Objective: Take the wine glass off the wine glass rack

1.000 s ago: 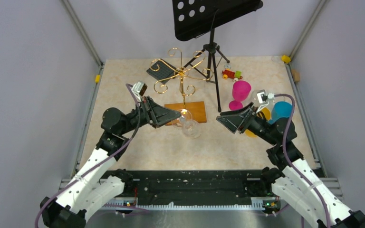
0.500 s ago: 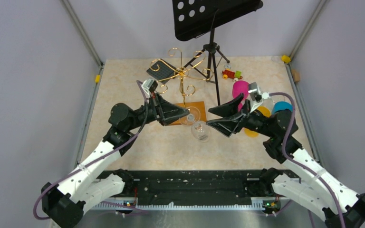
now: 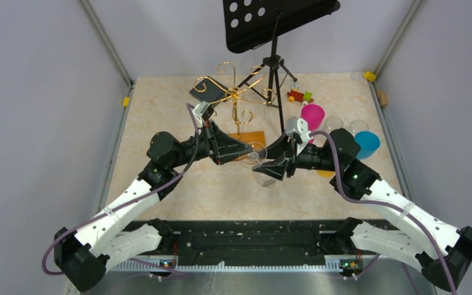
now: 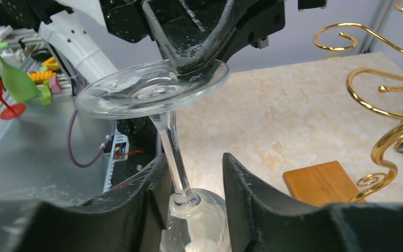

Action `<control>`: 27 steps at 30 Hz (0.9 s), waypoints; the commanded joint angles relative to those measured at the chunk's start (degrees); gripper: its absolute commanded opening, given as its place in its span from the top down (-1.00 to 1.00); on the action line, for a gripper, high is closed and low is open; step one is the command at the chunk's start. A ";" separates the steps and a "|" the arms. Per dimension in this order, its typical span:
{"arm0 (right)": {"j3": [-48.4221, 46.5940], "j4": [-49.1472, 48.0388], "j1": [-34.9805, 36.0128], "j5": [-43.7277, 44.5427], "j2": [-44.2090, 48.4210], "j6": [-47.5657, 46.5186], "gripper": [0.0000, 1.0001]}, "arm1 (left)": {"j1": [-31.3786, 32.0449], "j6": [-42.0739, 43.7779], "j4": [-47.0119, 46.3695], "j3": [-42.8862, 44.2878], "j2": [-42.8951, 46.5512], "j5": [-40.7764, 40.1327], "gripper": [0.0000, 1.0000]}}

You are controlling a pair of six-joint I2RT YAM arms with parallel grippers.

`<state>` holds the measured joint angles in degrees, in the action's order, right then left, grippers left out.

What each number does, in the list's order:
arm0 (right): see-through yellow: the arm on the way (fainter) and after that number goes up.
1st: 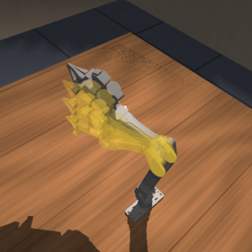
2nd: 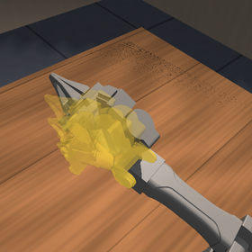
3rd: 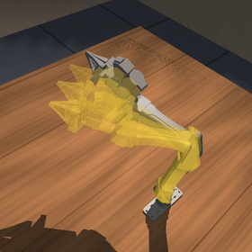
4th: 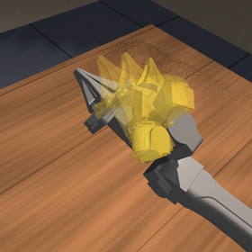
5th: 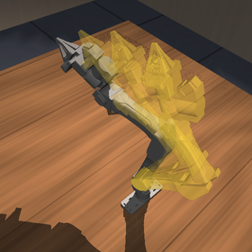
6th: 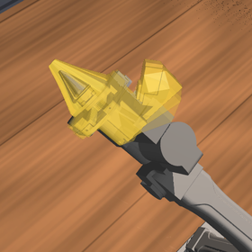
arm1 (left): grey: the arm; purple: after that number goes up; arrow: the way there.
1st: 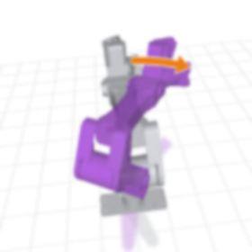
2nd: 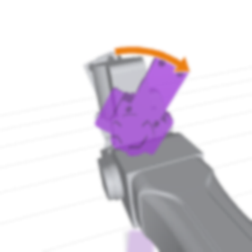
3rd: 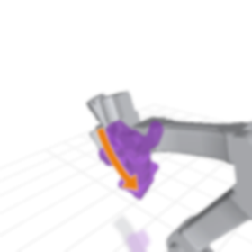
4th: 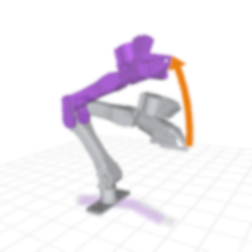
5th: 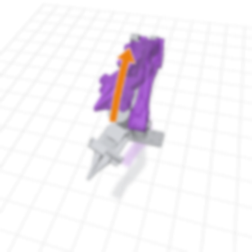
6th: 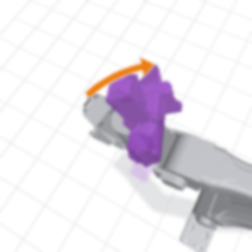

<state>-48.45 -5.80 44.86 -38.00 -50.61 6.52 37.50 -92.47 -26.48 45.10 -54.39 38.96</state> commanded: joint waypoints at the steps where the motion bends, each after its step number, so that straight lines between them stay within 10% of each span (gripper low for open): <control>1: -1.96 -3.75 0.64 -5.76 -0.93 -3.41 0.28 | 0.59 -0.52 -4.03 2.89 0.65 -0.75 1.00; 7: -0.69 -9.47 0.62 -9.01 -0.44 -0.67 0.98 | 0.82 -0.45 -3.89 2.95 0.43 -0.34 1.00; 12: 0.74 -14.13 0.61 -7.18 1.06 3.99 1.00 | 0.77 0.23 -3.70 3.12 0.50 -0.57 0.93; 17: 3.71 -21.26 0.62 3.05 3.73 12.67 1.00 | 0.78 5.60 -1.62 3.15 1.69 -3.31 -0.57; 27: 13.21 -31.96 0.58 29.74 14.52 24.25 1.00 | 0.74 10.82 5.01 -2.00 7.94 -14.58 -0.87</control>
<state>-36.25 -28.05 44.97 -21.10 -40.69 25.12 38.00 -85.08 -22.26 43.55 -48.36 28.62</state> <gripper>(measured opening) 0.066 0.927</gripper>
